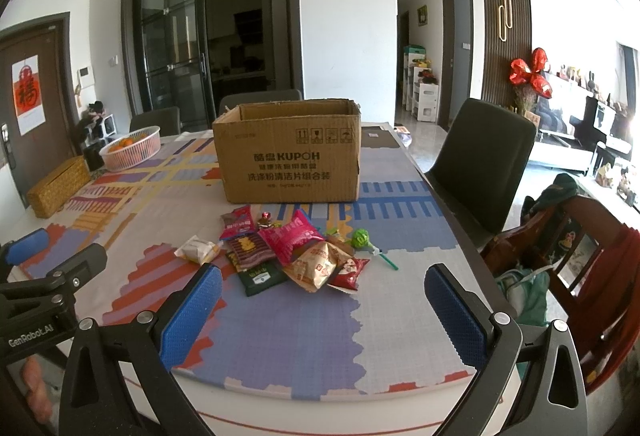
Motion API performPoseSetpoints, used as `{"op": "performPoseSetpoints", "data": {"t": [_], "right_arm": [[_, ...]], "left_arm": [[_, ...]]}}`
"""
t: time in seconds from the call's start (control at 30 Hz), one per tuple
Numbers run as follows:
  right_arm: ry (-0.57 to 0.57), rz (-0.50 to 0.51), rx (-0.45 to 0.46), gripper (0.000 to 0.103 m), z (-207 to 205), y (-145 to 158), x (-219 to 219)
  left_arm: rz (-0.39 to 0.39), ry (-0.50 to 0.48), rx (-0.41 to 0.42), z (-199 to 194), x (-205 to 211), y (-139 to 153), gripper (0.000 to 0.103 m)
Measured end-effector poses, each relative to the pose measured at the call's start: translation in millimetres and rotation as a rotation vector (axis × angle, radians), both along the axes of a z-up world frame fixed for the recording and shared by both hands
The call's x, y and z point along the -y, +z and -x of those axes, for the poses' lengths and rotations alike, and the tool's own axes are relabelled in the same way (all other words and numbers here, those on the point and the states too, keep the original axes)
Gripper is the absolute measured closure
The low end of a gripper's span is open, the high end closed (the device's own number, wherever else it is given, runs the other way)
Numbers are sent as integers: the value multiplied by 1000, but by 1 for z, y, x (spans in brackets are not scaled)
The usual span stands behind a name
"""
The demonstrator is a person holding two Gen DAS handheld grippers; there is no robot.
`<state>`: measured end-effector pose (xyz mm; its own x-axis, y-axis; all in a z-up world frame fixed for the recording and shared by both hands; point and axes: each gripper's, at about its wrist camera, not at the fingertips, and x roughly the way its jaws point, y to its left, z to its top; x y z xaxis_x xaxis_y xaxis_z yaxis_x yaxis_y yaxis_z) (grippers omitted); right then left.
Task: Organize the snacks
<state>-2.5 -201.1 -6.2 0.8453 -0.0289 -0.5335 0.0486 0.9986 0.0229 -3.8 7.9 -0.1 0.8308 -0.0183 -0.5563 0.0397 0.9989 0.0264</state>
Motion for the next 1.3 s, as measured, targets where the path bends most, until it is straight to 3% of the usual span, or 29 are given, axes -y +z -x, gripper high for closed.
{"op": "performPoseSetpoints", "data": {"t": [0.57,1.3], "right_arm": [[11,4,-12,1,-1,-6,-5],[45,24,-114,4,-61,-24,-11]], "left_arm": [[2,0,-13,0,-1,-6,0],[-59,-39,-78,-70,3,-29,3]]}}
